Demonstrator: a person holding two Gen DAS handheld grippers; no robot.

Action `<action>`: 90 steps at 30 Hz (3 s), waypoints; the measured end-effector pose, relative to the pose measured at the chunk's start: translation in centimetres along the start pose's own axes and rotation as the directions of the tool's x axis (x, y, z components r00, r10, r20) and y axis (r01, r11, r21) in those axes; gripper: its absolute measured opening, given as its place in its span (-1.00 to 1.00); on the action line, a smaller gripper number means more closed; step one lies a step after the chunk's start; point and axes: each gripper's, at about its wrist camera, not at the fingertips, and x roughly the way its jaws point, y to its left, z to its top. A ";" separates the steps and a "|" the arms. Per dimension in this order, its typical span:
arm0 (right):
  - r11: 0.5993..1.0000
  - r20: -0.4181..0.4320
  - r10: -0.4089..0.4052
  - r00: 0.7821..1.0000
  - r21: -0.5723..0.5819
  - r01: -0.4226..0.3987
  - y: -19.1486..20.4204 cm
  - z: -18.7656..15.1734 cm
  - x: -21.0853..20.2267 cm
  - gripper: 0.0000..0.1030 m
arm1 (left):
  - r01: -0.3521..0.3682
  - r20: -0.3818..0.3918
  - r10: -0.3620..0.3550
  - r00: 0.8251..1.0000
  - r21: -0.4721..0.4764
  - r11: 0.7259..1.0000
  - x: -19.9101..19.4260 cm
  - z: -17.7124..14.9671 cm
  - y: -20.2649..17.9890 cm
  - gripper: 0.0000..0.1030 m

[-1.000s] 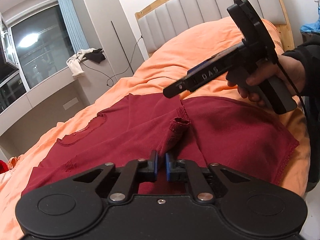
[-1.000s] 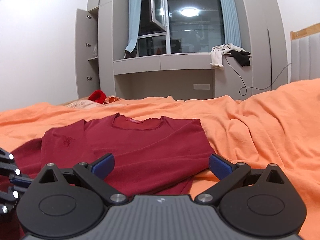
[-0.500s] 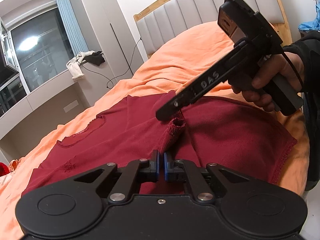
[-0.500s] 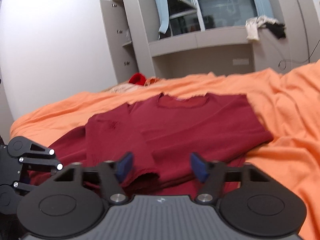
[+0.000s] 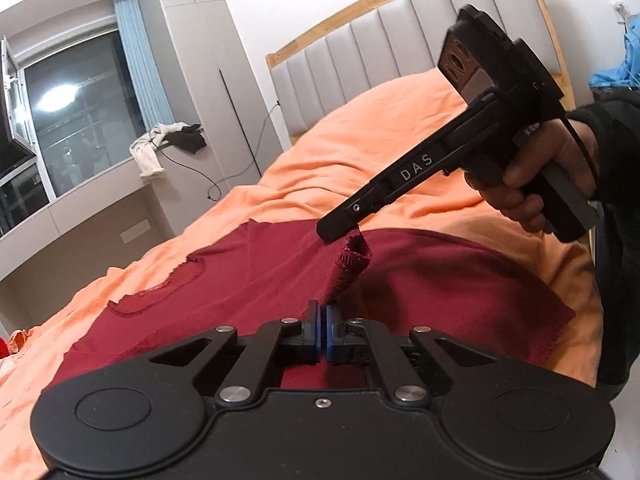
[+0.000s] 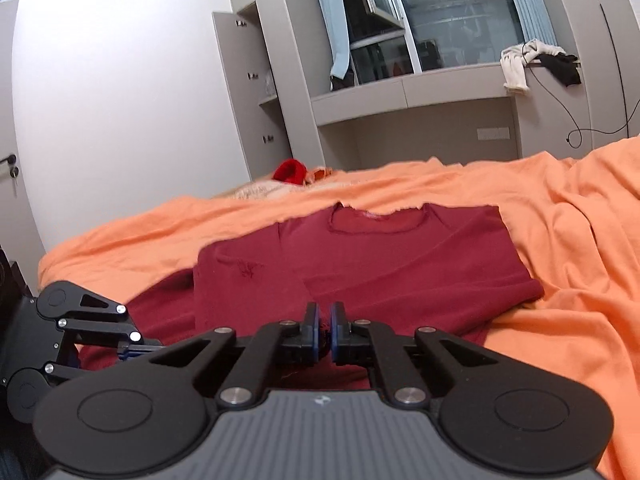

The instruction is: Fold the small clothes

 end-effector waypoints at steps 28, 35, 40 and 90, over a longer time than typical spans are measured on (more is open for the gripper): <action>0.948 -0.065 -0.235 0.970 0.206 0.243 -12.9 2.7 6.5 0.40 | 0.109 -0.004 -0.113 0.994 -0.226 0.968 0.5 0.3 1.1 -0.05; 0.917 -0.093 -0.234 0.968 0.309 0.251 -13.9 2.6 6.5 -0.85 | 0.003 -0.017 -0.008 1.000 -0.277 0.961 0.4 -0.1 2.4 0.03; 0.906 -0.099 -0.215 0.972 0.350 0.236 -14.5 2.3 6.3 -0.85 | -0.062 0.006 0.069 0.998 -0.383 0.922 -1.4 -0.5 4.0 0.26; 0.638 -0.012 -0.275 0.961 -0.750 0.173 13.3 -16.1 -2.1 0.99 | -0.460 -0.318 0.359 0.878 -0.770 0.442 -16.7 -9.1 2.3 0.99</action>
